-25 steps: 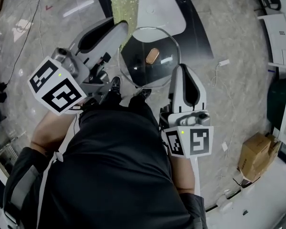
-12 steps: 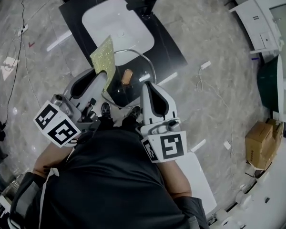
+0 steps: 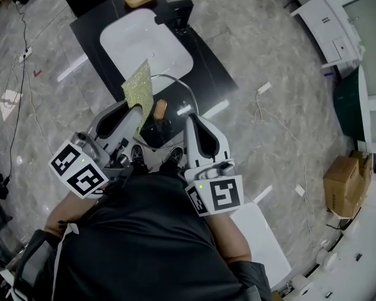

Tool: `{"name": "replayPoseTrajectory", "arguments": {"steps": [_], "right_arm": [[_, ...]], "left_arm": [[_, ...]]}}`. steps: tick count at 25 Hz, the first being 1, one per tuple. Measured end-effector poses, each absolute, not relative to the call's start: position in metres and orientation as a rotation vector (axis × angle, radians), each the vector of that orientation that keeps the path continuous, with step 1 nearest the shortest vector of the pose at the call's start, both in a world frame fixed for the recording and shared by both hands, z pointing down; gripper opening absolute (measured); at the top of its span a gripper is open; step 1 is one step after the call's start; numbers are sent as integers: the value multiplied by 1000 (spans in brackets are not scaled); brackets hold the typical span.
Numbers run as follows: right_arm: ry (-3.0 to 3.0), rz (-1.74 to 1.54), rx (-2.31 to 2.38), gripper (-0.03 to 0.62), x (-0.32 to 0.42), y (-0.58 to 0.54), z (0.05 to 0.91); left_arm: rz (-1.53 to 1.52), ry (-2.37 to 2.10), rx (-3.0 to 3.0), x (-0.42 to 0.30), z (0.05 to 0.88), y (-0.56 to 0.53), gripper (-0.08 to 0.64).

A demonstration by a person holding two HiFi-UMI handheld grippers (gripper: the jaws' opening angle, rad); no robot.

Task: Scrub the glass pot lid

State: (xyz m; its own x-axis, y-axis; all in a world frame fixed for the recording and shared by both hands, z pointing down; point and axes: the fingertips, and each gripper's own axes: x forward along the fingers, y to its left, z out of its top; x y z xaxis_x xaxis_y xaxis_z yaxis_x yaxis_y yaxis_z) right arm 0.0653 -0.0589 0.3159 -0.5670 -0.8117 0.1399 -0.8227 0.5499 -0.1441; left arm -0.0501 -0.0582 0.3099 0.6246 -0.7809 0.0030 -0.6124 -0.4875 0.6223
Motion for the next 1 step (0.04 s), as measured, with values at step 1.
{"name": "replayPoseTrajectory", "arguments": {"steps": [1], "right_arm": [[-2713,304,1438,6,66,-59,316]], "left_arm": [[-374,-1089,2260,-51,310,-59,66]]}}
